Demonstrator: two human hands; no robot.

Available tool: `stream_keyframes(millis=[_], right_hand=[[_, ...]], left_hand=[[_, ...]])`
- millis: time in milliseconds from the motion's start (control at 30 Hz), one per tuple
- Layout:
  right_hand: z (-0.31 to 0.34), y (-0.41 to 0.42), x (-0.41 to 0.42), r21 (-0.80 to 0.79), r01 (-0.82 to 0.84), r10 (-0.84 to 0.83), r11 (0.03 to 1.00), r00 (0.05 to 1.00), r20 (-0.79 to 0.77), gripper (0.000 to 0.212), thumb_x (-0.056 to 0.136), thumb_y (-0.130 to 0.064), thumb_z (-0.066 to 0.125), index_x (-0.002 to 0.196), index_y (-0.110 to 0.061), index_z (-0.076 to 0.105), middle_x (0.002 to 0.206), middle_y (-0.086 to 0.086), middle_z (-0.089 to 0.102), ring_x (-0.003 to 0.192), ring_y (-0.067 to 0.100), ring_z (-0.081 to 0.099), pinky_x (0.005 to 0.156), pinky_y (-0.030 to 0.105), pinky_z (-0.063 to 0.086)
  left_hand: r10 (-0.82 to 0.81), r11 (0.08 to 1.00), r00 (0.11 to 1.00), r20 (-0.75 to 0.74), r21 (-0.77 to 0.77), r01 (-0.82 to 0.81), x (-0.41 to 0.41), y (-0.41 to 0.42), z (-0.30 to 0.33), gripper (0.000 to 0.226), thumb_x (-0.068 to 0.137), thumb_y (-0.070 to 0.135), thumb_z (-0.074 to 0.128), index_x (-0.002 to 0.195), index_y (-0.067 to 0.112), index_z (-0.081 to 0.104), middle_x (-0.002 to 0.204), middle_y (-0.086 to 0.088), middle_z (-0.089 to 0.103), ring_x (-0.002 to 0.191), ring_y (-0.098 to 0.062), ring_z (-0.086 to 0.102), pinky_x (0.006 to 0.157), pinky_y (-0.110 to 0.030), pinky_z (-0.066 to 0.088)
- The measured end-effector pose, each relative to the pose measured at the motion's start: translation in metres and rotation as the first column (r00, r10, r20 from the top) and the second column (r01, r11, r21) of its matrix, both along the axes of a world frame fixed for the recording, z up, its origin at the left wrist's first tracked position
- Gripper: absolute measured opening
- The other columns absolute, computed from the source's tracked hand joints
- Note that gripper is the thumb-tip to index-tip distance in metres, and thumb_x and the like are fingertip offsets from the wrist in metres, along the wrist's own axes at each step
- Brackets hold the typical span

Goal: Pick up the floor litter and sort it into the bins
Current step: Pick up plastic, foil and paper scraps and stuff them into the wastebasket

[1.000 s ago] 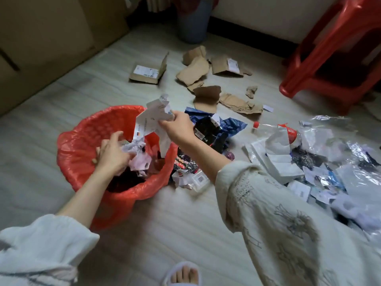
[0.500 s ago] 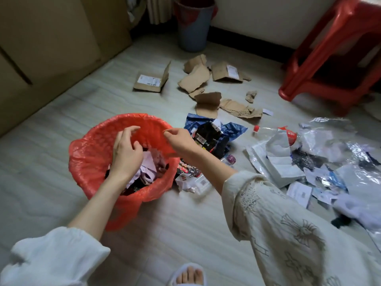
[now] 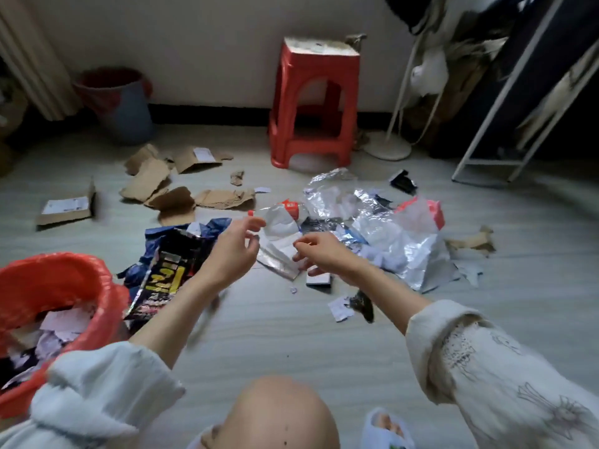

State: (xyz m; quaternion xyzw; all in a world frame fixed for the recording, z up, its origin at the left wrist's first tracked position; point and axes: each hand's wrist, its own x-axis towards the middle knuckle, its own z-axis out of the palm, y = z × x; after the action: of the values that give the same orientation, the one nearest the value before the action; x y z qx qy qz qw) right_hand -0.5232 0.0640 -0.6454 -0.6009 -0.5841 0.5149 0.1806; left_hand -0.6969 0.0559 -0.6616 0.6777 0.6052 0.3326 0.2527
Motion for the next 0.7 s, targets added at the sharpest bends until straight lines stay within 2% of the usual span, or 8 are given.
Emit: stream_keyframes(millis=[100,233,333,400,467,533,600,700], right_hand=[[0.012,-0.025,0.086,0.037,0.148,-0.15,0.988,0.988,0.046,0.021,0.096,-0.016,0.041,0.109,-0.011,0.057,0.089,0.005,0.059,0.067,0.013,0.055,0.06,0.023,0.044],[0.002,-0.061,0.173,-0.009,0.319,-0.316,0.948,0.941,0.121,0.016,0.095,-0.019,0.043,0.101,-0.012,0.056,0.085,0.004,0.058,0.067,0.015,0.053,0.061,0.026,0.043],[-0.003,-0.07,0.238,0.014,0.43,-0.423,0.903,0.881,0.211,0.031,0.095,-0.018,0.042,0.114,0.002,0.055,0.088,0.008,0.054,0.076,0.019,0.049,0.059,0.026,0.04],[-0.019,-0.069,0.278,0.032,0.479,-0.469,0.877,0.84,0.273,0.034,0.093,-0.015,0.042,0.116,0.007,0.054,0.088,0.01,0.052,0.078,0.021,0.046,0.06,0.028,0.041],[-0.049,-0.066,0.315,0.019,0.503,-0.476,0.864,0.804,0.357,0.036,0.093,-0.016,0.042,0.116,0.008,0.054,0.091,0.014,0.053,0.082,0.025,0.048,0.071,0.033,0.042],[-0.079,-0.06,0.346,-0.004,0.504,-0.451,0.863,0.775,0.443,0.039,0.094,-0.019,0.042,0.125,0.003,0.052,0.115,0.016,0.058,0.104,0.031,0.053,0.089,0.035,0.042],[-0.111,-0.045,0.372,-0.028,0.512,-0.435,0.859,0.757,0.488,0.043,0.096,-0.022,0.042,0.135,-0.007,0.044,0.137,0.012,0.048,0.126,0.029,0.044,0.101,0.034,0.036],[-0.169,-0.03,0.398,-0.078,0.492,-0.367,0.867,0.738,0.566,0.046,0.097,-0.02,0.039,0.141,-0.008,0.034,0.142,0.017,0.04,0.132,0.03,0.037,0.104,0.031,0.032]], left_hand=[[-0.202,0.979,0.979,-0.021,0.002,0.202,0.082,-0.001,0.005,0.028,0.091,0.001,0.046,0.117,0.008,0.056,0.118,-0.01,0.058,0.102,-0.018,0.055,0.085,-0.021,0.04],[-0.412,0.911,0.911,-0.032,-0.046,0.411,0.165,-0.009,-0.011,0.027,0.091,0.002,0.049,0.116,0.008,0.056,0.119,-0.01,0.057,0.107,-0.021,0.055,0.088,-0.023,0.041],[-0.529,0.848,0.846,-0.069,-0.08,0.524,0.222,0.002,-0.016,0.03,0.091,0.004,0.049,0.12,0.009,0.054,0.122,-0.009,0.054,0.109,-0.022,0.054,0.09,-0.025,0.04],[-0.566,0.824,0.818,-0.102,-0.114,0.555,0.253,0.011,-0.029,0.031,0.09,0.004,0.051,0.121,0.01,0.054,0.123,-0.01,0.053,0.111,-0.024,0.052,0.088,-0.023,0.038],[-0.598,0.798,0.791,-0.13,-0.187,0.572,0.278,0.022,-0.057,0.032,0.09,0.006,0.051,0.121,0.011,0.053,0.124,-0.011,0.05,0.114,-0.025,0.051,0.092,-0.026,0.038],[-0.609,0.786,0.773,-0.178,-0.264,0.559,0.294,0.036,-0.087,0.034,0.091,0.009,0.051,0.125,0.012,0.051,0.128,-0.011,0.048,0.119,-0.025,0.048,0.098,-0.029,0.038],[-0.616,0.779,0.751,-0.237,-0.326,0.536,0.309,0.06,-0.118,0.038,0.091,0.011,0.052,0.129,0.014,0.049,0.133,-0.01,0.046,0.122,-0.026,0.045,0.1,-0.03,0.036],[-0.63,0.763,0.706,-0.324,-0.426,0.485,0.323,0.09,-0.173,0.044,0.09,0.013,0.054,0.133,0.015,0.045,0.135,-0.012,0.044,0.124,-0.028,0.043,0.102,-0.032,0.034]])
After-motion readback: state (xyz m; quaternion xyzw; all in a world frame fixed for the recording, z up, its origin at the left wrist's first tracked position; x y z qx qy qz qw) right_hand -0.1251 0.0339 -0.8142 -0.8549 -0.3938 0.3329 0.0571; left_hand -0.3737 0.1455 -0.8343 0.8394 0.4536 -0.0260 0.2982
